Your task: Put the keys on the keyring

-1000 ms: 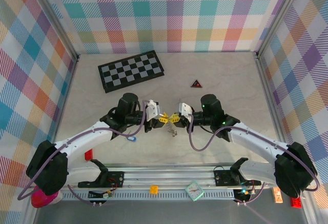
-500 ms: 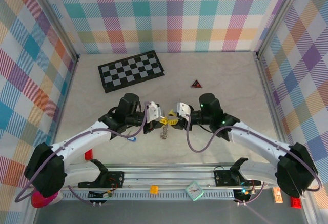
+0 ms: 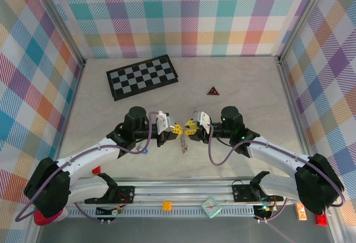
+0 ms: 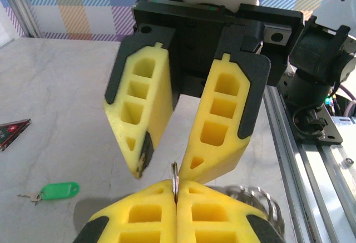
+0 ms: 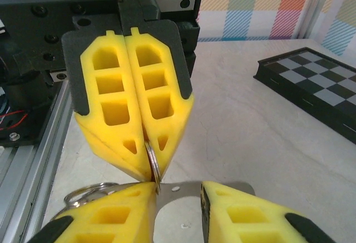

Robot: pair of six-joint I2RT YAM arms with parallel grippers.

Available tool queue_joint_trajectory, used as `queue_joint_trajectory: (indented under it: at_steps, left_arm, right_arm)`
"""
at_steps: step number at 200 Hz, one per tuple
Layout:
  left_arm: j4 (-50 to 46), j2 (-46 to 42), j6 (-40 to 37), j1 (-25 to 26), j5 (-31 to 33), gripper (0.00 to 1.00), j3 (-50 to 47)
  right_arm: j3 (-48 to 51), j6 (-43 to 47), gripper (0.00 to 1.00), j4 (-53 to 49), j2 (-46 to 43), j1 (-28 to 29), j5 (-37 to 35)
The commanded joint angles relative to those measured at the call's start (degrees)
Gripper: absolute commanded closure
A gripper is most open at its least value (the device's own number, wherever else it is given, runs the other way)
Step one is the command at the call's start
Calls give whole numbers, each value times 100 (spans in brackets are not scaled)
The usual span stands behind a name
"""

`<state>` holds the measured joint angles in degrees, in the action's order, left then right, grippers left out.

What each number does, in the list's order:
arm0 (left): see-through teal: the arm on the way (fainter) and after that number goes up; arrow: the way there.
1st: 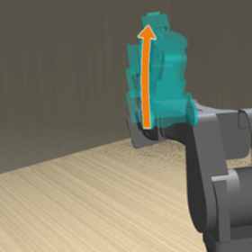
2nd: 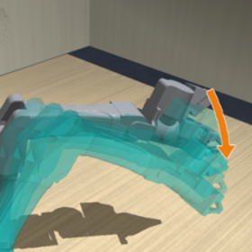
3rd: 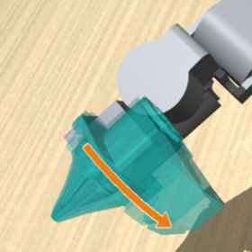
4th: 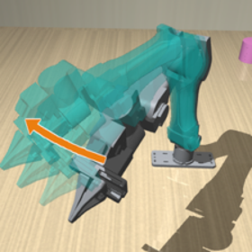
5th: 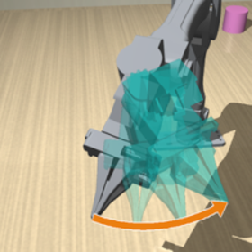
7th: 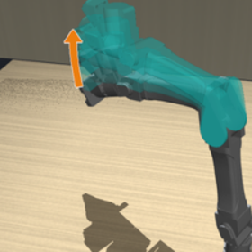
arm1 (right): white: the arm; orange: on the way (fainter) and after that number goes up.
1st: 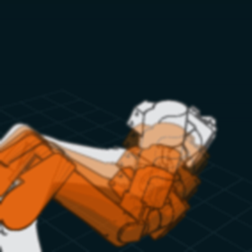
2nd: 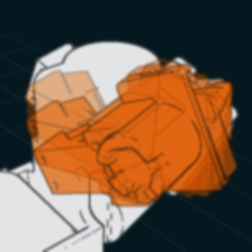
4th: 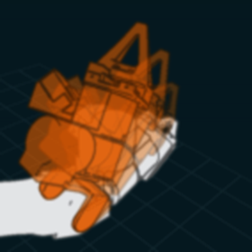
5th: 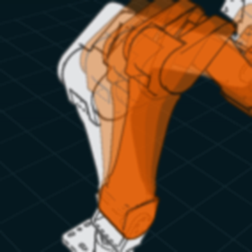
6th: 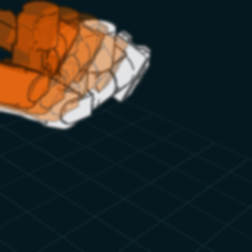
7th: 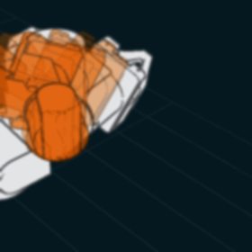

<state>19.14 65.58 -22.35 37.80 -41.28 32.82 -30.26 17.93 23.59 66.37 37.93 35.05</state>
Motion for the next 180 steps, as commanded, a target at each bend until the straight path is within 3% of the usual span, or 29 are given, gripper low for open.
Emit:
queue_joint_trajectory:
  at_steps: [1, 41, 65, 117, 180]
  left_arm:
    - [665, -71, 208, 87, -337, 100, -65]
    - [784, -15, 301, 87, -414, 100, -98]
    - [802, 36, 319, 87, -369, 100, -122]
    - [16, -87, -8, 87, 187, 84, -75]
    - [-1132, -213, -491, 96, 546, 85, 246]
  right_arm:
    - [20, -209, 77, 502, 95, 12, 307]
    - [-23, -376, 86, 748, 196, 12, 548]
    - [-66, -321, 100, 698, 201, 21, 641]
    - [-441, 450, 100, -769, -16, 25, 404]
    - [-1201, 1346, 100, -2510, 129, 225, 5]
